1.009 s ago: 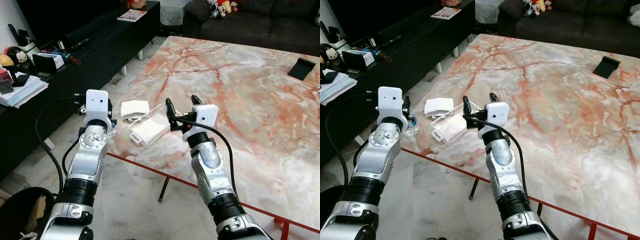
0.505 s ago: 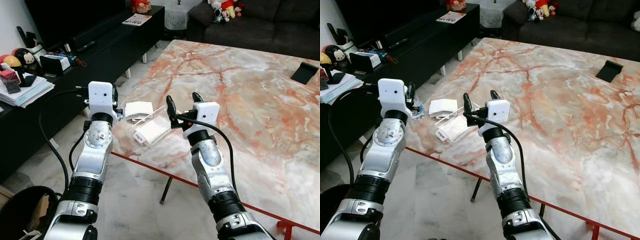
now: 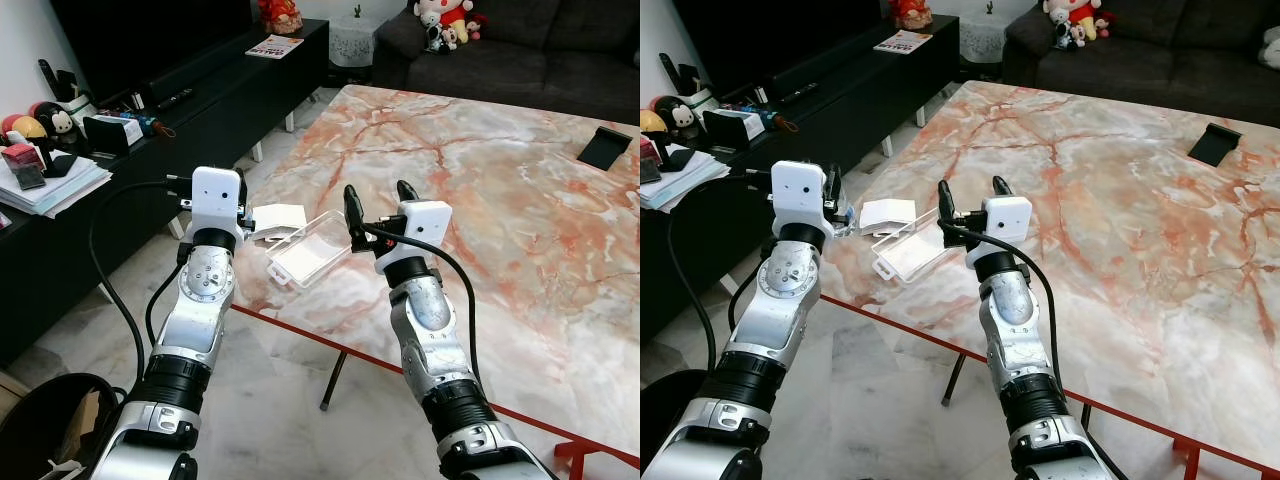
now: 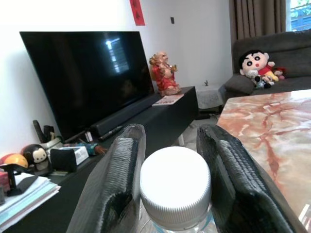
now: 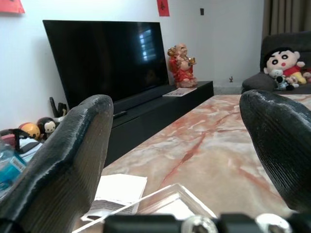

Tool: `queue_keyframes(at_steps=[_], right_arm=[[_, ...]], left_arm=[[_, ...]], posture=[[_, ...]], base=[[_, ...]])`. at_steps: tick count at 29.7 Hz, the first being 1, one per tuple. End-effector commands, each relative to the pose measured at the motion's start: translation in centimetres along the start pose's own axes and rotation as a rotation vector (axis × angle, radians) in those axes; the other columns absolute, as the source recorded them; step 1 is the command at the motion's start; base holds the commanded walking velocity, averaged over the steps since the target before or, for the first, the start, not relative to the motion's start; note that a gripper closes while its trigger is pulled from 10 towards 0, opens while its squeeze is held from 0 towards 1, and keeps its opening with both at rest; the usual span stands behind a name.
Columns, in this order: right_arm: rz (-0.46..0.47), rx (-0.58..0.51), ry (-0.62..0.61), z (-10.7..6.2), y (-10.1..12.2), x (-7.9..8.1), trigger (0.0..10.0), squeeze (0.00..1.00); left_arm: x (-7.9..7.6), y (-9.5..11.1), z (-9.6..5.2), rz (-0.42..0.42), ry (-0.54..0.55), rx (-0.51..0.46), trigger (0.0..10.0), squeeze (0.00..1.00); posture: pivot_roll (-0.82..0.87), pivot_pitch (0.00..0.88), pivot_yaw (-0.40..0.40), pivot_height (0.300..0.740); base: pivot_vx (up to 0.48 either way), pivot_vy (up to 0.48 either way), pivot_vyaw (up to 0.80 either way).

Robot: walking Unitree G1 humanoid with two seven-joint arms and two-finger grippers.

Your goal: Picking trash to rubbish bin

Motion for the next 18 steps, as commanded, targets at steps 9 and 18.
queue_keyframes(at_steps=[9,18], right_arm=[[-0.003,-0.015,-0.023,0.12,0.41,-0.55,10.0,0.0],[-0.006,-0.013,-0.041,0.1,0.41,-1.09,10.0,0.0]], left_arm=[[0.48,1.05,0.43,0.041,0.007,-0.056,10.0,0.0],[0.5,1.24,0.48,0.043,0.007,-0.065,10.0,0.0]], posture=[[-0.09,0.027,0.035,0.74],[-0.09,0.045,0.036,0.74]], base=[[0.0,0.0,0.0],[0.0,0.0,0.0]])
Point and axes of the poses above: a point about 5 cm out from each wrist's last joint towards the gripper, its own z axis pointing out of the wrist towards the gripper, its own y axis along the axis of the wrist's last joint, x = y × z, the point moved 6 cm from there along z, pointing out of the wrist towards the gripper, and after that the axes turned 12 degrees about -z, right-handed, at the moved point
